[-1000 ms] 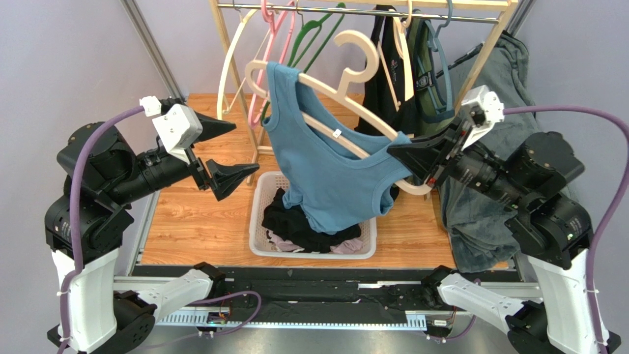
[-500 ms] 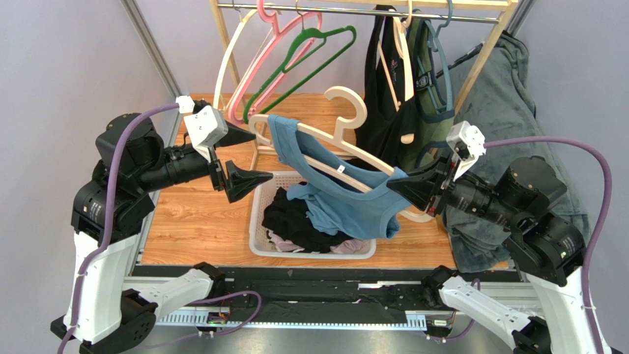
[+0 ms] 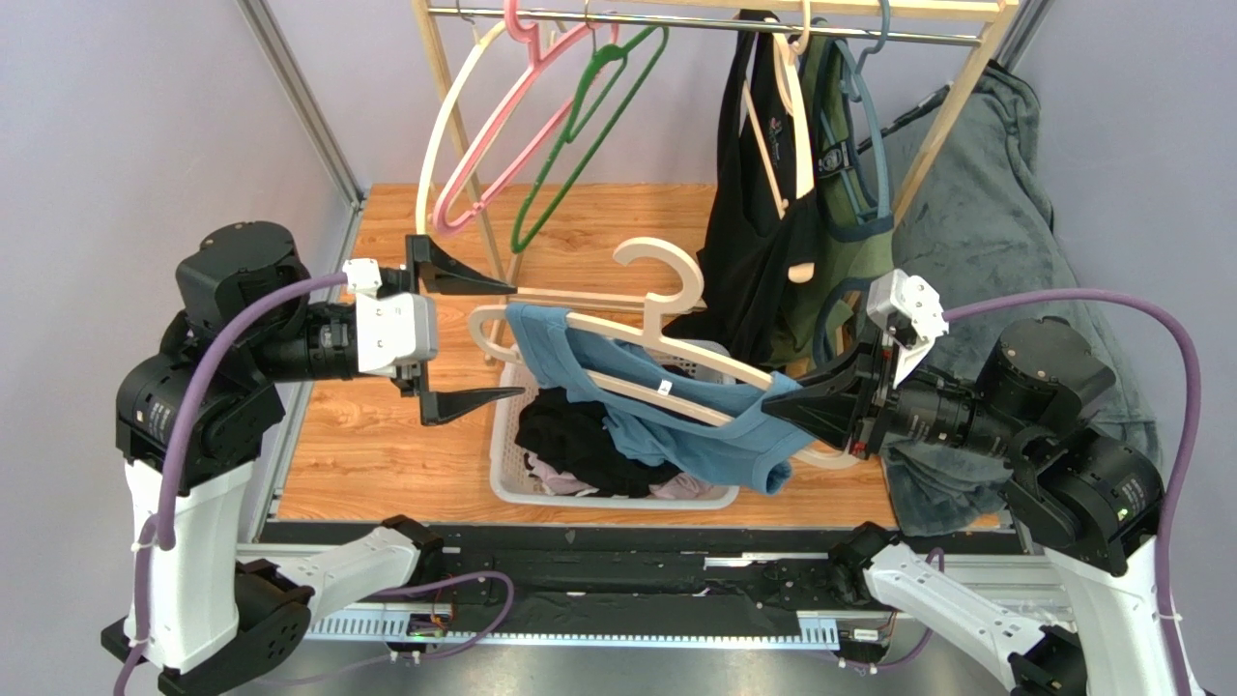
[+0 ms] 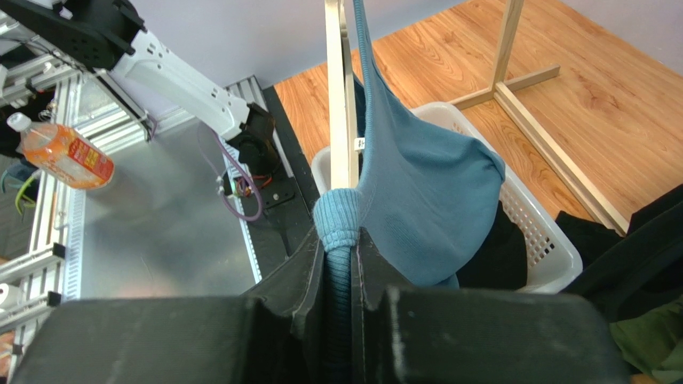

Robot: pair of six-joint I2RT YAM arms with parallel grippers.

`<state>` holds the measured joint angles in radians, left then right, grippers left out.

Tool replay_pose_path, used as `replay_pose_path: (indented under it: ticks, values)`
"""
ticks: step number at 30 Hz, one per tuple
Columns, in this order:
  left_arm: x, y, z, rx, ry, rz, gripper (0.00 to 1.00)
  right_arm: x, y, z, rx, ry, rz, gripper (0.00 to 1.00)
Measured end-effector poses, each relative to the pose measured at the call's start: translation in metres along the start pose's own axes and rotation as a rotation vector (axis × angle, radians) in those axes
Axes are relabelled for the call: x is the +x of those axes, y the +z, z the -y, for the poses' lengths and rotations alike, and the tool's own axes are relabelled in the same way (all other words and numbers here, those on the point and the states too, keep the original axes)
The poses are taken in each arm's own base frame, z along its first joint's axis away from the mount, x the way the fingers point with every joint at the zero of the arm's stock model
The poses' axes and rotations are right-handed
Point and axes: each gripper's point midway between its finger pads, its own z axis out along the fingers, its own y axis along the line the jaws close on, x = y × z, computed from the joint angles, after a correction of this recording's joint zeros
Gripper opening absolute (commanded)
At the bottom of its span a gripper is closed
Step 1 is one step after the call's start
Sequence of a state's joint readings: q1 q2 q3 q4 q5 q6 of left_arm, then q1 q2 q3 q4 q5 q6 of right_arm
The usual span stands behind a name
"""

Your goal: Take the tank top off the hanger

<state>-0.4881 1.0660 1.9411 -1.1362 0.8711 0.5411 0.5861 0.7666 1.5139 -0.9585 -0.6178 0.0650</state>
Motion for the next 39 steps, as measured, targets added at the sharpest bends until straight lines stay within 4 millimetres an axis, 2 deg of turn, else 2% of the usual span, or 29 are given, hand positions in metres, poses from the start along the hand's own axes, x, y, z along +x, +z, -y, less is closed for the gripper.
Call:
replay_pose_path:
  ticks: [9, 14, 15, 17, 20, 21, 22, 23, 24, 28, 31, 33, 35, 37, 39]
  values:
    - [0.029, 0.019, -0.005, 0.089, 0.031, -0.057, 0.99, -0.001, -0.007, -0.004, -0.024, -0.131, 0.015, 0.00]
    - [0.041, 0.036, -0.012, 0.139, -0.020, -0.064, 0.99, -0.006, -0.003, -0.005, -0.049, -0.164, 0.027, 0.00]
    - [0.043, 0.038, -0.014, 0.146, -0.028, -0.065, 0.97, -0.007, -0.002, -0.005, -0.053, -0.166, 0.027, 0.00]
    - [0.047, 0.043, -0.016, 0.160, -0.044, -0.067, 0.89, -0.008, 0.002, -0.003, -0.061, -0.167, 0.025, 0.00]
    - [0.047, 0.046, -0.015, 0.174, -0.053, -0.063, 0.68, -0.008, 0.007, -0.001, -0.066, -0.165, 0.018, 0.00]
    - [0.046, 0.046, -0.013, 0.183, -0.052, -0.058, 0.37, -0.008, 0.008, 0.000, -0.067, -0.167, 0.018, 0.00]
    - [0.046, 0.046, -0.011, 0.188, -0.054, -0.056, 0.17, -0.009, 0.010, 0.001, -0.068, -0.167, 0.017, 0.00]
    - [0.045, 0.046, -0.009, 0.196, -0.058, -0.053, 0.06, -0.009, 0.010, 0.001, -0.069, -0.168, 0.018, 0.00]
    - [0.044, 0.047, -0.007, 0.204, -0.051, -0.048, 0.00, -0.010, 0.012, 0.001, -0.072, -0.169, 0.017, 0.00]
    - [0.042, 0.044, 0.000, 0.222, -0.063, -0.052, 0.02, -0.010, 0.014, 0.005, -0.064, -0.174, 0.014, 0.00]
    - [0.040, 0.042, 0.001, 0.217, -0.062, -0.054, 0.00, -0.011, 0.015, 0.006, -0.064, -0.179, 0.023, 0.22]
    - [0.040, 0.041, 0.000, 0.205, -0.062, -0.062, 0.00, -0.012, 0.018, 0.009, -0.053, -0.177, 0.030, 0.51]
    - [0.040, 0.040, 0.001, 0.198, -0.078, -0.067, 0.00, -0.021, 0.020, 0.018, -0.004, -0.181, 0.062, 0.71]
    - [0.041, 0.040, -0.001, 0.172, -0.086, -0.080, 0.00, -0.033, 0.021, 0.030, 0.067, -0.194, 0.100, 0.79]
    - [0.045, 0.037, -0.006, 0.123, -0.096, -0.109, 0.00, -0.042, 0.016, 0.042, 0.154, -0.203, 0.136, 0.81]
